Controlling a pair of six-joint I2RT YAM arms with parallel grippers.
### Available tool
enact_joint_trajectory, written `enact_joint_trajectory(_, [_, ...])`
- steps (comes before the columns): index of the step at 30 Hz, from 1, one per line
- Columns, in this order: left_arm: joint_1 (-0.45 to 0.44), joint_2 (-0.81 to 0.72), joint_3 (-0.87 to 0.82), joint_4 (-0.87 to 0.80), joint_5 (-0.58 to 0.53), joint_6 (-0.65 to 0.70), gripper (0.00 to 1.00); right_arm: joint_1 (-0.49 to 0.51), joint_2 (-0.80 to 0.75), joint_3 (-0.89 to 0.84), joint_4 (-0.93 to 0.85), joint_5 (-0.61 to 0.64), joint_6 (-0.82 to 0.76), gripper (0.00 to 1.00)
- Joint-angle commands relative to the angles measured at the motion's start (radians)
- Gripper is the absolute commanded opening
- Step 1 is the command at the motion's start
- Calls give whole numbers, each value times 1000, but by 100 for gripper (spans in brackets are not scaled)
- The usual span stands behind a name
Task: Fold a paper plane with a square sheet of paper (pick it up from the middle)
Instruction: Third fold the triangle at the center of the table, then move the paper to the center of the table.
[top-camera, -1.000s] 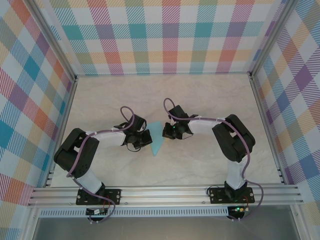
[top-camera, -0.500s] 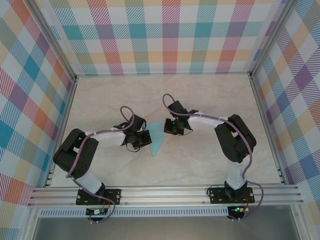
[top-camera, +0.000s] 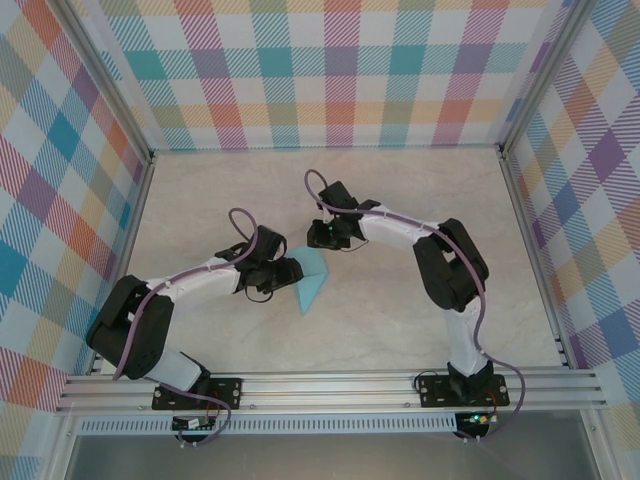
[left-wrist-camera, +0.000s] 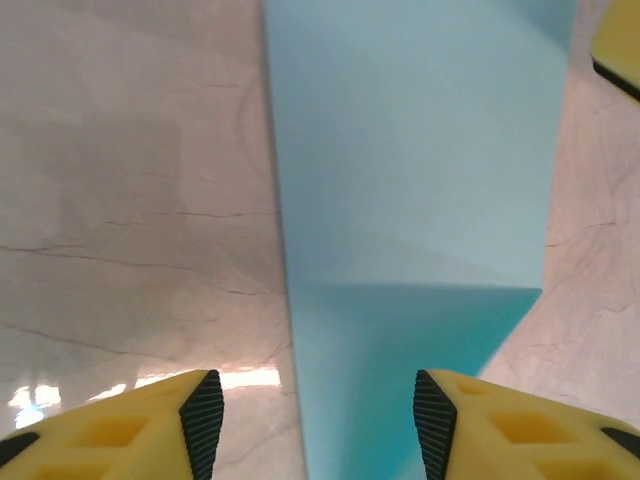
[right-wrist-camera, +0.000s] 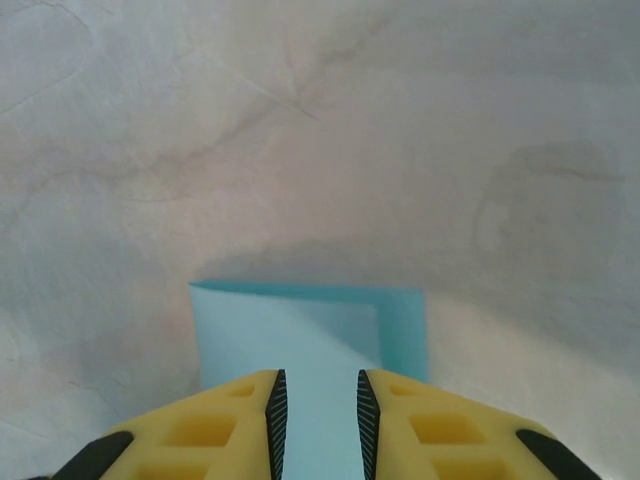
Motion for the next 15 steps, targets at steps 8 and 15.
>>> enact_joint_trajectory(8, [-4,-58,-1,-91,-105,-33,71,6,128,139,-170,30,-16,30])
enact_joint_trajectory(15, [-4,-111,-22,-71,-95,-21,75,-6,27,5,-205,188,71,30])
